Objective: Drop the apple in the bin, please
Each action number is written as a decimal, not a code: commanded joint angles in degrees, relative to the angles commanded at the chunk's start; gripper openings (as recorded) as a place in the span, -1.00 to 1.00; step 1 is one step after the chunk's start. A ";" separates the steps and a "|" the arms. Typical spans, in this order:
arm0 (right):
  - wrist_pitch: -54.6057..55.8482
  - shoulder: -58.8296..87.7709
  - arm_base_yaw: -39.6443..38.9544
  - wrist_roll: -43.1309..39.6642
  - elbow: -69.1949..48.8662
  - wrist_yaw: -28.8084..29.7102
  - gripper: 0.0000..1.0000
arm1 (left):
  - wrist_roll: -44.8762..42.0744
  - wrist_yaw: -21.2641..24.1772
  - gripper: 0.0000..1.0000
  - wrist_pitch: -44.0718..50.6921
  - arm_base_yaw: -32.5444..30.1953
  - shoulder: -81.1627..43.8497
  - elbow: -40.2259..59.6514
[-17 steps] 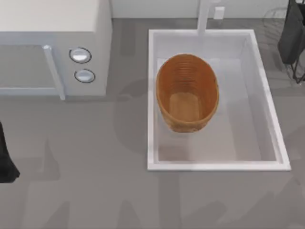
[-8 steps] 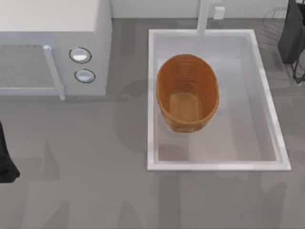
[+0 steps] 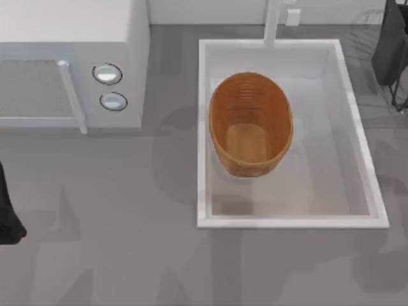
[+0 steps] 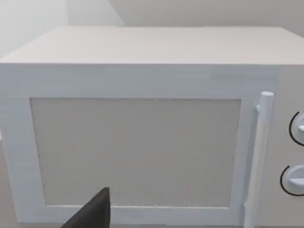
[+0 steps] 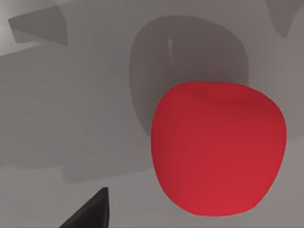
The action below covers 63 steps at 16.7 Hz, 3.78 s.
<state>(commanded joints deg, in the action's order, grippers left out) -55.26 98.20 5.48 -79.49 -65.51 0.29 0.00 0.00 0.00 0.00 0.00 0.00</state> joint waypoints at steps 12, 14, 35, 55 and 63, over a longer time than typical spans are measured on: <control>8.27 4.88 0.30 -0.13 4.58 -0.01 1.00 | 0.00 0.00 1.00 0.00 0.00 0.00 0.00; 12.73 6.92 0.35 -0.12 6.84 0.00 1.00 | 0.00 0.00 1.00 0.00 0.00 0.00 0.00; 15.15 8.31 0.38 -0.15 8.31 0.00 -1.00 | 0.00 0.00 1.00 0.00 0.00 0.00 0.00; -18.25 -1.38 0.54 0.30 -13.95 -0.17 -1.00 | 0.00 0.00 1.00 0.00 0.00 0.00 0.00; -21.18 -2.12 0.34 1.20 -16.82 -0.40 -1.00 | 0.00 0.00 1.00 0.00 0.00 0.00 0.00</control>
<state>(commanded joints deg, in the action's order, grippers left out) -76.44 96.08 5.82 -78.29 -82.33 -0.11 0.00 0.00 0.00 0.00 0.00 0.00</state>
